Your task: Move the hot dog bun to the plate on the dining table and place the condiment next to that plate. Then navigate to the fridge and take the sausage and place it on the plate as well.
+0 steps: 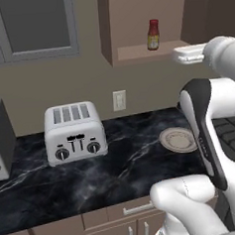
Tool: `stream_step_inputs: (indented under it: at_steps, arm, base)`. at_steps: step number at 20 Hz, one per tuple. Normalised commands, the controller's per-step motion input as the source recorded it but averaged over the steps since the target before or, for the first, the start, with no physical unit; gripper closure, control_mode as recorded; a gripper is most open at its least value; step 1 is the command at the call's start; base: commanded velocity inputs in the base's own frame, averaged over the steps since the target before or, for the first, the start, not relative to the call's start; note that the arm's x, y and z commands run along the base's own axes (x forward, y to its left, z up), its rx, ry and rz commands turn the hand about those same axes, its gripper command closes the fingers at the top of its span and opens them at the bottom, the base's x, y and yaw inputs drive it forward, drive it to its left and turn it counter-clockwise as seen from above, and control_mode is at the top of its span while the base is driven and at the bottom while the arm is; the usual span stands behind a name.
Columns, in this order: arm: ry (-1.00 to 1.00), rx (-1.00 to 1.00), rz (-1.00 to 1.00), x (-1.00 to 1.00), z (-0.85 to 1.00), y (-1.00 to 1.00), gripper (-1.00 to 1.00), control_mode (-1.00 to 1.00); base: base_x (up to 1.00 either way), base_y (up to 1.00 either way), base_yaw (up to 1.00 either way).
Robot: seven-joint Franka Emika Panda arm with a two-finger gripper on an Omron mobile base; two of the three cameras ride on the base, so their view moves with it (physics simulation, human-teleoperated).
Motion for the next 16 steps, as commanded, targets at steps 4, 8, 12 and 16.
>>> stream_step_inputs:
  at_steps: [4, 8, 12, 16]
  arm:
    - [0.00, -0.01, 0.00, 0.53, 0.14, 0.04, -1.00, -1.00]
    - [0.00, 0.00, 0.00, 0.52, 0.03, 0.02, -1.00, -1.00]
    - [0.02, 0.00, 0.00, 0.66, 0.00, 0.00, -1.00, -1.00]
    - [0.06, 0.00, 0.04, 0.76, 0.00, -0.02, -1.00, -1.00]
  base:
    - [0.00, 0.00, 0.00]
    - [0.00, 0.00, 0.00]
    - [0.00, 0.00, 0.00]
    - [0.00, 0.00, 0.00]
